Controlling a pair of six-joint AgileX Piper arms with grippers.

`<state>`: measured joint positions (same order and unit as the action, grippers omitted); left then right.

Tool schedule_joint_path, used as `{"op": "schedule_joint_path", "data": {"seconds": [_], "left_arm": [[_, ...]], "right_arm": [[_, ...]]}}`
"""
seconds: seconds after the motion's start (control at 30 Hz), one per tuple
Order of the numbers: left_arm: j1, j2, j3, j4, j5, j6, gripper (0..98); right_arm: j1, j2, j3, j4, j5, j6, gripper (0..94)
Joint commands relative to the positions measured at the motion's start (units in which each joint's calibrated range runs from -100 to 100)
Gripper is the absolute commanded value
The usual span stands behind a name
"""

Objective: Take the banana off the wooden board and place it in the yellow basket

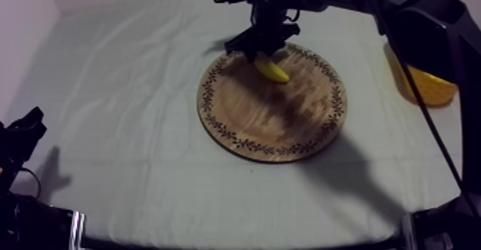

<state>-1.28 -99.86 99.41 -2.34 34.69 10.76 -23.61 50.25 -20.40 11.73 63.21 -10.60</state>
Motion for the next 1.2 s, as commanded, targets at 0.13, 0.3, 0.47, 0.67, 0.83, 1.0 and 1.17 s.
{"op": "schedule_joint_path", "data": {"seconds": [0.13,0.3,0.47,0.67,0.83,1.0,1.17], "left_arm": [[0.0,0.0,0.0,0.02,0.0,0.0,0.1],[0.0,0.0,0.0,0.02,0.0,0.0,0.1],[0.0,0.0,0.0,0.02,0.0,0.0,0.1],[0.0,0.0,0.0,0.02,0.0,0.0,0.1],[0.0,0.0,0.0,0.02,0.0,0.0,0.1],[0.0,0.0,0.0,0.02,0.0,0.0,0.1],[0.0,0.0,0.0,0.02,0.0,0.0,0.1]], "right_arm": [[0.2,0.8,-2.8,0.4,2.2,-0.3,29.6],[0.0,-3.7,-2.6,0.8,4.9,-0.2,29.0],[0.4,-13.4,1.1,1.8,8.0,0.7,28.8],[3.1,-28.2,11.9,3.0,10.9,3.1,29.6],[7.0,-40.6,23.8,3.8,11.5,5.4,30.7],[13.6,-49.8,32.0,4.1,11.2,8.2,31.7],[22.0,-54.0,36.2,3.0,9.3,11.7,32.1]]}}
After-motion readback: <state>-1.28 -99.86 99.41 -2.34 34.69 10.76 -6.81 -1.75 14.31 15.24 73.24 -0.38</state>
